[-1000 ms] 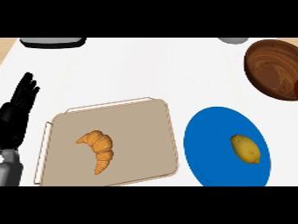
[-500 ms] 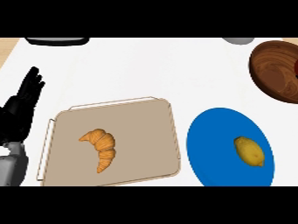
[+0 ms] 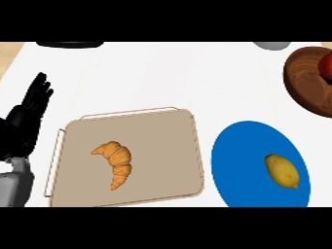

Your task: Pick the tomato from the plate and place it in the bowl

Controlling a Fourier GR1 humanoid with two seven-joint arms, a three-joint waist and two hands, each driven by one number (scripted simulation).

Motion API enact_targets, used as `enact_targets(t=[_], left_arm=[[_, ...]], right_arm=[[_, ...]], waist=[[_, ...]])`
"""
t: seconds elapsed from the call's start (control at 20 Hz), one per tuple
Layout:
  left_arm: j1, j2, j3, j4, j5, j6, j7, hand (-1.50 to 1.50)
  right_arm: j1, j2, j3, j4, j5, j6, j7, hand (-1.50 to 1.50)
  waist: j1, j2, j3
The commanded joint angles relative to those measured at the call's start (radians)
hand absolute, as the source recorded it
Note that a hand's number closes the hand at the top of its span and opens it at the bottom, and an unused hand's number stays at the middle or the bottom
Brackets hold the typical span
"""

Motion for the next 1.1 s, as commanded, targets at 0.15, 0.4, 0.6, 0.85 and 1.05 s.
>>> enact_targets(t=[0.15, 0.4, 0.6, 0.85, 1.05], left_arm=[[-0.026, 0.007, -0.009, 0.002, 0.004, -0.025, -0.008, 0.00], [-0.062, -0.004, -0.014, 0.007, 0.005, -0.017, 0.022, 0.00], [-0.033, 0.004, 0.004, -0.003, 0.016, -0.024, 0.001, 0.00], [-0.042, 0.005, 0.002, 0.007, 0.000, -0.012, -0.005, 0.00], [-0.031, 0.003, 0.008, 0.010, -0.004, -0.005, -0.016, 0.00]], right_arm=[[-0.061, -0.047, 0.115, 0.211, 0.198, -0.082, 0.100, 1.50], [-0.117, -0.049, 0.086, 0.359, 0.171, 0.029, 0.036, -1.50], [-0.081, -0.048, 0.043, 0.404, 0.126, 0.068, -0.115, -1.50], [-0.141, -0.075, -0.163, 0.467, -0.089, 0.254, -0.140, -1.50], [-0.157, -0.140, -0.303, 0.530, -0.228, 0.380, -0.113, -1.50]], waist=[[0.035, 0.016, 0.000], [0.044, 0.023, 0.004], [0.043, 0.022, 0.005], [0.023, 0.018, 0.007], [0.018, 0.022, 0.008]])
